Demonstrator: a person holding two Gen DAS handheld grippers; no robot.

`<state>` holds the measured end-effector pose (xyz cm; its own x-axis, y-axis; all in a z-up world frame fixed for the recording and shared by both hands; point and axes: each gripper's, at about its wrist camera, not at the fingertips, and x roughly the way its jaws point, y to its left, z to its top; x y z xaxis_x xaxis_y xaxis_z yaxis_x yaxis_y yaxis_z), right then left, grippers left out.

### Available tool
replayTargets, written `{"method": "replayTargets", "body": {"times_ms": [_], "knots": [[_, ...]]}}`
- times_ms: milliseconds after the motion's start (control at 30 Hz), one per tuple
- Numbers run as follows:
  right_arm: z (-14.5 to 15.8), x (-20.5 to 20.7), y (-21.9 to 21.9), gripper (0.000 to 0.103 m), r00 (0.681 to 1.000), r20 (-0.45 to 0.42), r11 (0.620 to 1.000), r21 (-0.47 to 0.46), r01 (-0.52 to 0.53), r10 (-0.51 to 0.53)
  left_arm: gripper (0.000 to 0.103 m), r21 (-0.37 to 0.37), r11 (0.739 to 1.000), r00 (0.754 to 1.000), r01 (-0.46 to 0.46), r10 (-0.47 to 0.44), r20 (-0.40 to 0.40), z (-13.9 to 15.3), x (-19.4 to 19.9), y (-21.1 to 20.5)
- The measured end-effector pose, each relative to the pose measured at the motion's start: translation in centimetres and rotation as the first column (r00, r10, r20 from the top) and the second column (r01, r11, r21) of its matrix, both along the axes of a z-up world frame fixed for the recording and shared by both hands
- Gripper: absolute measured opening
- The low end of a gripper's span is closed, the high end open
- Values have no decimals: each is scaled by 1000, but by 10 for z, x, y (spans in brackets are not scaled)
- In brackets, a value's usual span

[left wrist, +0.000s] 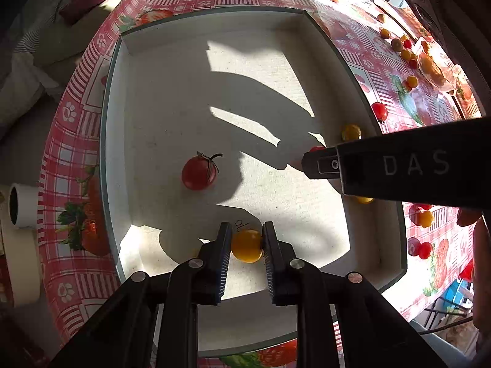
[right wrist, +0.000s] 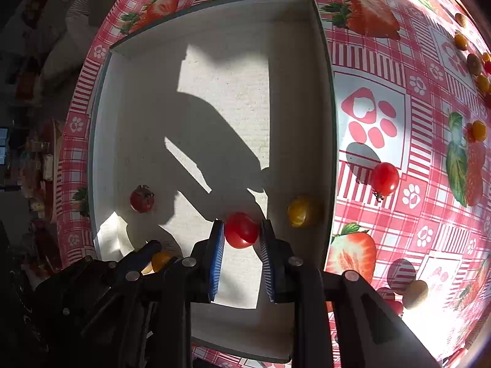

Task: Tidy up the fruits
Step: 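Open the left gripper in the tray while the right gripper releases its red tomato, then move the left gripper toward a red tomato while the right approaches a brown fruit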

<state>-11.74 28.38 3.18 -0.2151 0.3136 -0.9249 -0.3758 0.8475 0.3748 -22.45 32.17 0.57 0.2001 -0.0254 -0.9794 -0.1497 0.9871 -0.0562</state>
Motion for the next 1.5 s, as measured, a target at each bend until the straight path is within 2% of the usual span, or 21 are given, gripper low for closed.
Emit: {"method": "replayTargets", "body": {"times_ms": [33,67,200,233,300,333,500,633,900,1167,1300,1500], "knots": [[2,0,-1,37,1000,5,1000,6,5,-5,22,3,1000,1000,1,-1,-3,0,0,-1],[5,2,-4,46,1000,13,1000,13,11,-11,22,5,1000,1000,2,-2,-6,0,0,-1],[20,3,-7,61,999,37,998,47,28,-30,24,12,1000,1000,7,-7,-17,-1,0,-2],[24,4,-11,62,998,42,998,53,35,-37,30,15,1000,1000,4,-4,-20,-1,1,-2],[31,7,-14,67,997,47,996,69,51,-54,77,39,999,1000,-6,6,-3,3,0,-2],[34,9,-17,69,997,52,995,75,60,-64,80,54,998,1000,-11,10,19,7,-1,-2],[50,12,-38,77,991,87,992,87,96,-104,80,59,998,1000,6,-6,5,11,-1,-4],[57,5,-54,79,986,107,990,71,121,-128,80,67,997,1000,26,-26,11,21,1,-7],[45,-8,-127,79,963,91,967,-1,253,-252,80,92,991,993,101,-106,55,50,22,-32],[26,-15,-204,79,918,71,915,-90,394,-389,80,90,976,974,200,-208,92,65,55,-67],[23,-18,-226,79,906,69,901,-105,422,-417,80,90,965,964,246,-253,85,66,75,-89],[17,-25,-233,79,905,46,900,-97,425,-422,80,111,948,951,298,-305,55,54,99,-113]]}}
